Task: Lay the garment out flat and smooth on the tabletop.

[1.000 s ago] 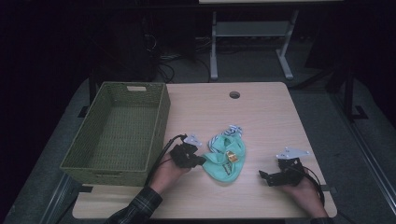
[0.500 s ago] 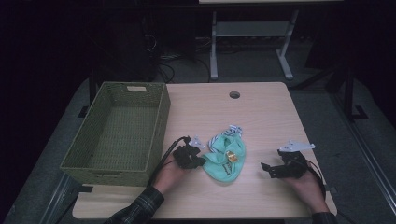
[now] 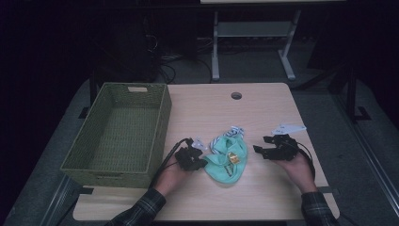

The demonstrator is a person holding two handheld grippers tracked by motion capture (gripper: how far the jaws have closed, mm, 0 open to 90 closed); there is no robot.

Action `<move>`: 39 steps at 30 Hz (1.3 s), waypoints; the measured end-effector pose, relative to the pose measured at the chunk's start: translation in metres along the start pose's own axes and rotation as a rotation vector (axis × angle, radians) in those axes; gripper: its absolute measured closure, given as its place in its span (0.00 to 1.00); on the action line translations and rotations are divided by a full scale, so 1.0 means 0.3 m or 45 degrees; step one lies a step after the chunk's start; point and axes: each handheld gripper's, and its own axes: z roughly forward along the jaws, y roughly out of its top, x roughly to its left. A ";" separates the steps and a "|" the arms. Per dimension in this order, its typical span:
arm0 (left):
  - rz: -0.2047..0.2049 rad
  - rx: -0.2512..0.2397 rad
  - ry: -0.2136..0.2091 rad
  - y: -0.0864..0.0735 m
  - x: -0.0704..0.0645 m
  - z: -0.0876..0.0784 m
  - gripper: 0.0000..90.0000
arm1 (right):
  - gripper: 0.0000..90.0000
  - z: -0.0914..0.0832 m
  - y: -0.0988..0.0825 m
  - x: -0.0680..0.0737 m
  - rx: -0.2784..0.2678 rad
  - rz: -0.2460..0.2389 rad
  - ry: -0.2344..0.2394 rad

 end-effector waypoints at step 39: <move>0.000 0.021 0.005 0.008 -0.002 0.002 1.00 | 0.99 0.310 0.124 -0.021 0.161 -0.032 0.114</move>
